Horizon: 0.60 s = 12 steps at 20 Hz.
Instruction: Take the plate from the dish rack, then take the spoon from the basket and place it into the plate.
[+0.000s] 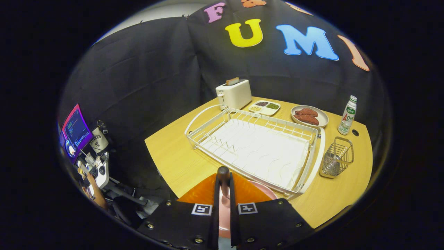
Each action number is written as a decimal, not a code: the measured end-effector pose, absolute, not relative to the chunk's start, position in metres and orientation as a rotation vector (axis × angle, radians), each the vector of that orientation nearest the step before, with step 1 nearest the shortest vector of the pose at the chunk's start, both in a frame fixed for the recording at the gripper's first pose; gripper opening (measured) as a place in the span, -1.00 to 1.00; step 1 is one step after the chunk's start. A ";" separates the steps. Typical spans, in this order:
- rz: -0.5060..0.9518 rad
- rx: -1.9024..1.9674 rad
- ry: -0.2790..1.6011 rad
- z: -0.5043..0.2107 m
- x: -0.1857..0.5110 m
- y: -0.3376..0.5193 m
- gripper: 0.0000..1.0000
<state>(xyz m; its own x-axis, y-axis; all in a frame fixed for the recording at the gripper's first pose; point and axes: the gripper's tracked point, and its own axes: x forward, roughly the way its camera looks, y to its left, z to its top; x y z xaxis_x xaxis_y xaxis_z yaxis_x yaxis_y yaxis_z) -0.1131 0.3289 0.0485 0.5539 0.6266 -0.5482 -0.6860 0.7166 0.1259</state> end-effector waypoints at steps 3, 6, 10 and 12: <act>0.790 -0.107 0.600 0.045 -0.117 0.333 -0.75; 0.787 -0.107 0.580 0.043 -0.121 0.331 -0.75; 0.797 -0.107 0.546 0.048 -0.128 0.326 -0.63; 0.800 -0.087 0.547 0.052 -0.131 0.324 -0.50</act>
<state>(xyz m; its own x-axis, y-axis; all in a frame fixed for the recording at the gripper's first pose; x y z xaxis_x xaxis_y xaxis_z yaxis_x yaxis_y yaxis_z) -0.1306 0.3237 0.0521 0.5661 0.6579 -0.4967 -0.7019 0.7007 0.1281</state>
